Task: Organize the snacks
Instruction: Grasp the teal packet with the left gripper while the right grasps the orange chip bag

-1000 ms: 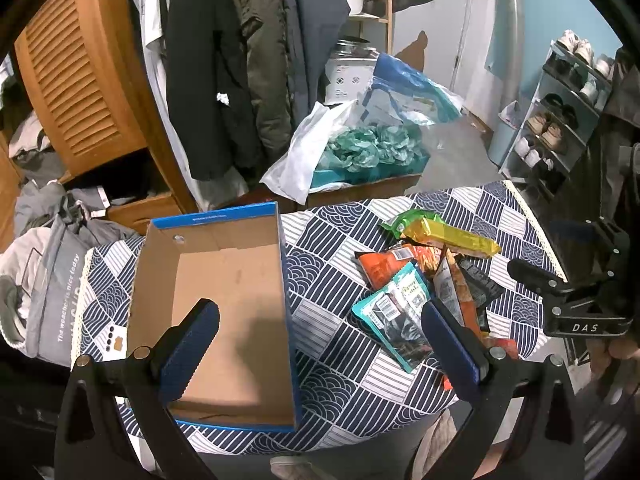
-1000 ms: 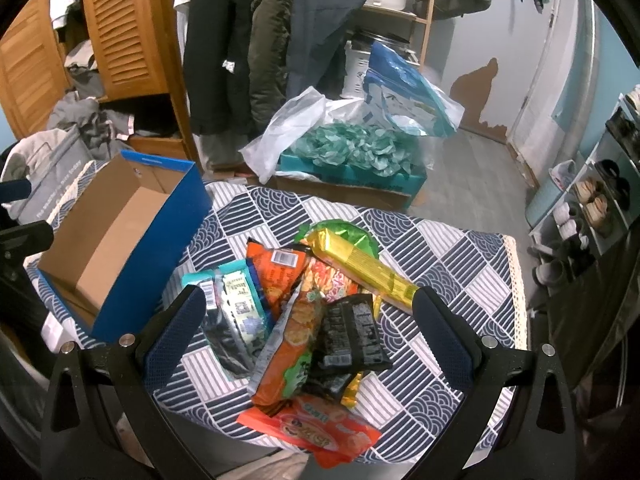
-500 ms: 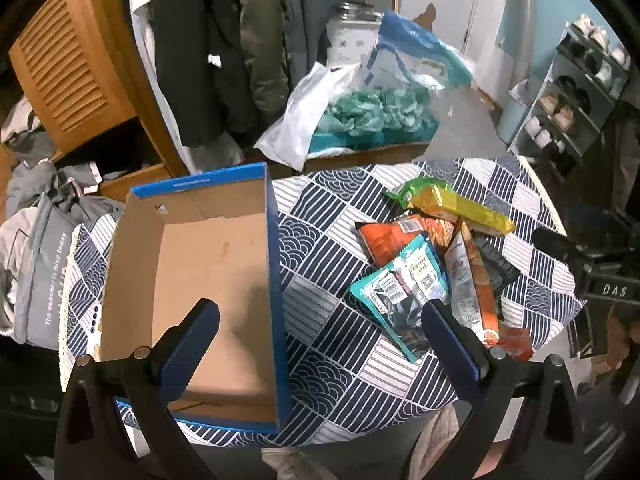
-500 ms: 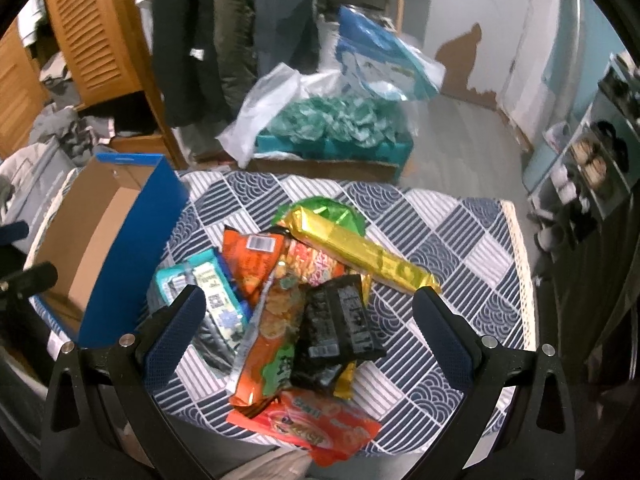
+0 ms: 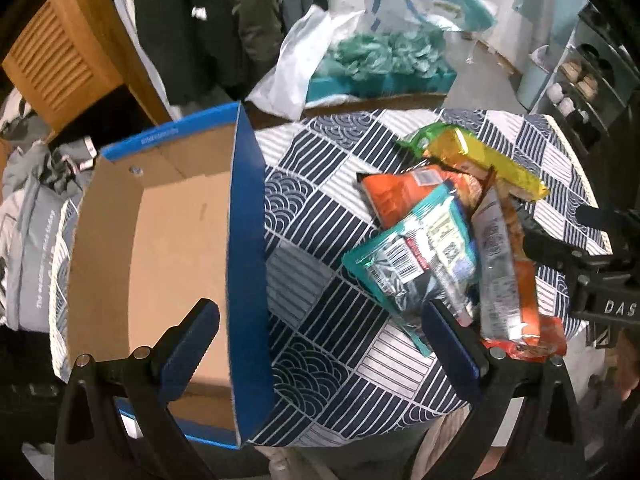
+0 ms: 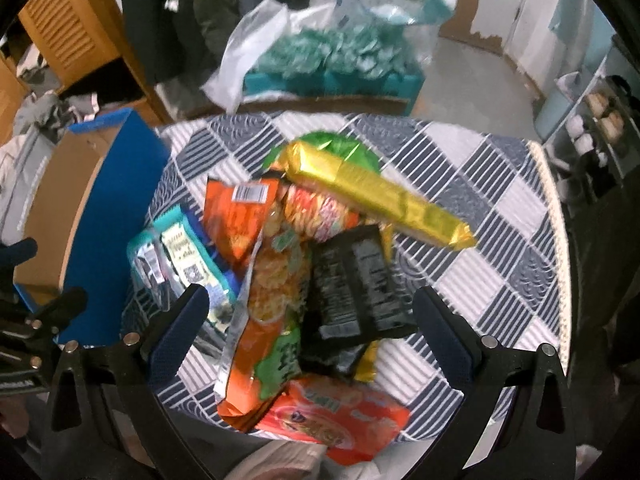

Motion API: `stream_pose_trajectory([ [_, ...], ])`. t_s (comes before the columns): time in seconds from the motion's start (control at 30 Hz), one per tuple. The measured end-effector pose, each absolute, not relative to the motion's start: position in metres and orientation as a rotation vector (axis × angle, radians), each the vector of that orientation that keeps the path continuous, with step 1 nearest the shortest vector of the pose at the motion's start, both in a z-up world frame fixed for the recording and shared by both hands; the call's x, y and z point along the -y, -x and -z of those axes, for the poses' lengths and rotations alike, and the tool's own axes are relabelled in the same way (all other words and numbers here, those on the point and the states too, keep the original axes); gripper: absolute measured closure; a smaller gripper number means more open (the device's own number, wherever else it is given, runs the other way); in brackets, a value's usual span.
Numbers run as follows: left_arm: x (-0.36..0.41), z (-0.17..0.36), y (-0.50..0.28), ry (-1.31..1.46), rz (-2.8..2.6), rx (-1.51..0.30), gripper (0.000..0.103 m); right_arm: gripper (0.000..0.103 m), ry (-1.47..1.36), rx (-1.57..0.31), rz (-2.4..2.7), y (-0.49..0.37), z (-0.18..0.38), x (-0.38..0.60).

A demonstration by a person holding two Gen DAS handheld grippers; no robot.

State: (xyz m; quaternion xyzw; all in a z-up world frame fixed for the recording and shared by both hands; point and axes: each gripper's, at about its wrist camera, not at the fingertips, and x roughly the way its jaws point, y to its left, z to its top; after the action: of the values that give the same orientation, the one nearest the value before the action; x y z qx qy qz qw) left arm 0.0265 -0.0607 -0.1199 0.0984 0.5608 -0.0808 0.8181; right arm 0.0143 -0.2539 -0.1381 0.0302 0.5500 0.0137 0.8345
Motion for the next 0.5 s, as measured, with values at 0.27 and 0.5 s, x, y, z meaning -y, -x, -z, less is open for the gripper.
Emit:
stream_pose_trajectory([
  [0.27,0.057,0.146,-0.026,-0.102,0.128,-1.247,0.001,0.016,-0.044,-1.235,-0.054,-0.024,0.169,0.24],
  [0.5,0.071,0.147,-0.025,-0.111,0.146,-1.242,0.001,0.048,-0.054,-1.29,-0.112,-0.024,0.195,0.234],
])
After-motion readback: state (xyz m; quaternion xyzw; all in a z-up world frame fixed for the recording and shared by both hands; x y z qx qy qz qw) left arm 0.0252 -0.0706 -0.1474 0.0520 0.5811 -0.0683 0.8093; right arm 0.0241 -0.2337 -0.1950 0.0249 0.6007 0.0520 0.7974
